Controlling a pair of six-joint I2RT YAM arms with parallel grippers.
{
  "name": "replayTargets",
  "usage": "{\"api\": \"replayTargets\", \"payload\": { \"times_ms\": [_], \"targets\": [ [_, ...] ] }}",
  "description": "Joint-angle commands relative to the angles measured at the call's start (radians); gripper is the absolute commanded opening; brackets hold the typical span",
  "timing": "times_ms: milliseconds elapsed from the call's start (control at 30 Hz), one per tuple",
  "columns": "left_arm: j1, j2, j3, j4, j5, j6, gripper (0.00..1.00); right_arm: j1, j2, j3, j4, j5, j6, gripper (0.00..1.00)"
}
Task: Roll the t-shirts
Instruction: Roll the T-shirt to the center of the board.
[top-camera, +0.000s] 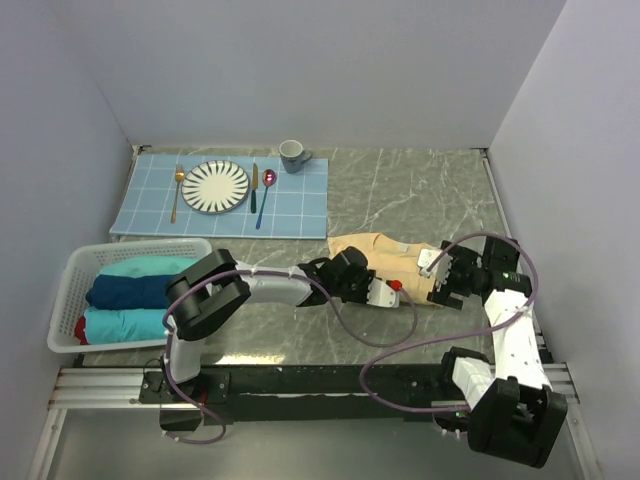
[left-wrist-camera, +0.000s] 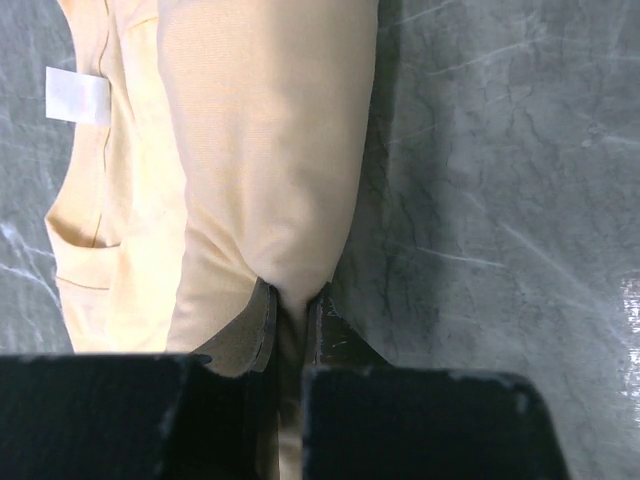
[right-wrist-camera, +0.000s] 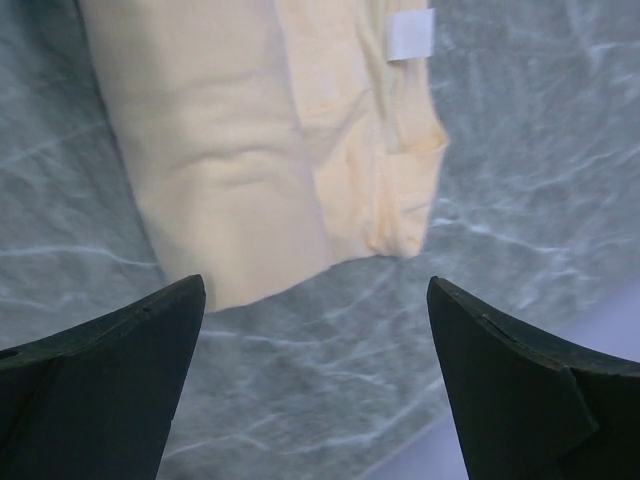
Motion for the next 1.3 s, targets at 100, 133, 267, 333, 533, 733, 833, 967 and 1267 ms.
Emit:
{"api": "replayTargets", "payload": {
  "times_ms": [100,133,267,333,533,733,833,967,1267],
  "targets": [
    [0.023,0.035,0.049,-0.178,0.136,-0.117,0.03,0.094,-0.217,0.014,-0.109,-0.030,-0.307,1.00],
    [0.026,0.035,0.049,-0.179,0.147,-0.120,0.03,0.123,-0.264,-0.014,-0.102,-0.036,-0.299,1.00],
    [0.026,0.024,0.028,-0.157,0.153,-0.111,0.03,0.152,-0.579,-0.312,-0.023,-0.116,-0.365,1.00],
    [0.027,0.019,0.022,-0.145,0.163,-0.118,0.03,0.154,-0.751,-0.397,0.012,-0.124,-0.328,1.00],
    [0.030,0.016,0.003,-0.103,0.163,-0.125,0.04,0.157,-0.912,-0.556,-0.019,-0.087,-0.310,1.00],
    [0.030,0.028,0.034,-0.113,0.175,-0.120,0.04,0.158,-0.785,-0.585,0.052,-0.010,-0.343,1.00],
    [0.032,0.045,0.057,-0.111,0.186,-0.134,0.04,0.158,-0.689,-0.602,0.125,-0.004,-0.362,1.00],
    [0.033,0.053,0.079,-0.116,0.193,-0.151,0.04,0.158,-0.551,-0.580,0.187,-0.015,-0.362,1.00],
    [0.072,0.025,0.039,-0.117,0.294,-0.138,0.05,0.160,-0.423,-0.543,0.221,0.054,-0.236,0.97]
  ]
}}
